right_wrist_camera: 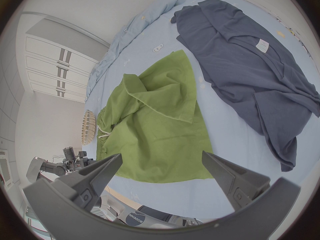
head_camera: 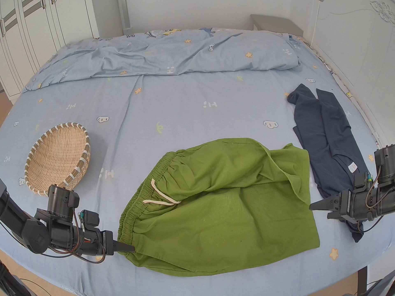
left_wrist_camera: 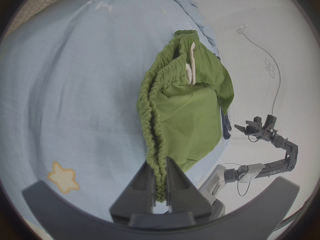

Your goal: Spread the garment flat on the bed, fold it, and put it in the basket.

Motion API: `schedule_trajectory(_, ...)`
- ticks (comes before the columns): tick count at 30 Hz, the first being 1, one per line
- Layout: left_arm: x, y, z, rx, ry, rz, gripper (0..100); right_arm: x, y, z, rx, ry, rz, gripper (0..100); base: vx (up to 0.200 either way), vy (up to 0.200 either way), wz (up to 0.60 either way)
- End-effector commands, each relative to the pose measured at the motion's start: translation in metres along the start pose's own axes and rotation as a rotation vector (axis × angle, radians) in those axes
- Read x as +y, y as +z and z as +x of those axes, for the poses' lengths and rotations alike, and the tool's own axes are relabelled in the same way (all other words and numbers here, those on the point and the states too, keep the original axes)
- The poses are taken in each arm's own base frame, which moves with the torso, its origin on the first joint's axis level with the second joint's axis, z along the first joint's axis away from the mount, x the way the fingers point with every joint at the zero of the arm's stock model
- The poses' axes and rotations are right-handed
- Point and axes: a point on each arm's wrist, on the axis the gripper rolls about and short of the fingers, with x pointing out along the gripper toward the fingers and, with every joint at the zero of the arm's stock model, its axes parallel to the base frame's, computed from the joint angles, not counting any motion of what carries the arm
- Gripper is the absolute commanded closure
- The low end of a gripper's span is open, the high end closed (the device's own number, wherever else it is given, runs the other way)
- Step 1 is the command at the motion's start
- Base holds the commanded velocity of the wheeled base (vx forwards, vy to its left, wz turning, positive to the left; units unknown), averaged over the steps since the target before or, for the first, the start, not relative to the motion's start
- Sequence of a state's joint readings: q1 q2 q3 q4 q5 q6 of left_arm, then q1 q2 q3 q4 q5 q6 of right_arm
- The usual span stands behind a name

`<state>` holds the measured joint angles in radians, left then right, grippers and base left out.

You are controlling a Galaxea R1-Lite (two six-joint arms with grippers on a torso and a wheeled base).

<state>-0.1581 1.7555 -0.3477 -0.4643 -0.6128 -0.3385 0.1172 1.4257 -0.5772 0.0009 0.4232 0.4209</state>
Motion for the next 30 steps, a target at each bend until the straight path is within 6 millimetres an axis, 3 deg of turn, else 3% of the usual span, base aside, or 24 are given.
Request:
schedule_trajectory(1, 0.005, 0.003, -0.003, -0.02, 0.012, -0.027, 100, -0.003, -0.003, 0.004, 0.023, -0.006, 0.009, 0, 0.0, 0.0, 0.0)
schedule_trajectory(5, 0.013, 0.001, -0.015, -0.054, 0.013, -0.073, 100, -0.006, -0.002, 0.005, 0.042, 0.014, 0.028, 0, 0.0, 0.0, 0.0)
schedule_trajectory(8, 0.025, -0.007, -0.037, -0.101, -0.053, -0.155, 100, -0.02, 0.003, 0.008, 0.072, 0.039, 0.087, 0, 0.0, 0.0, 0.0)
schedule_trajectory(12, 0.027, -0.008, -0.04, -0.107, -0.069, -0.17, 100, -0.024, 0.004, 0.011, 0.083, 0.038, 0.1, 0, 0.0, 0.0, 0.0)
schedule_trajectory(13, 0.036, -0.015, -0.055, -0.148, -0.116, -0.213, 100, -0.048, 0.003, 0.028, 0.159, 0.026, 0.14, 0, 0.0, 0.0, 0.0)
schedule_trajectory(21, 0.044, -0.02, -0.058, -0.159, -0.105, -0.256, 100, -0.078, -0.018, 0.045, 0.342, 0.074, 0.103, 0, 0.0, 0.0, 0.0)
schedule_trajectory(30, 0.045, -0.016, -0.057, -0.157, -0.126, -0.253, 100, -0.075, -0.021, 0.058, 0.411, 0.173, 0.121, 0, 0.0, 0.0, 0.0)
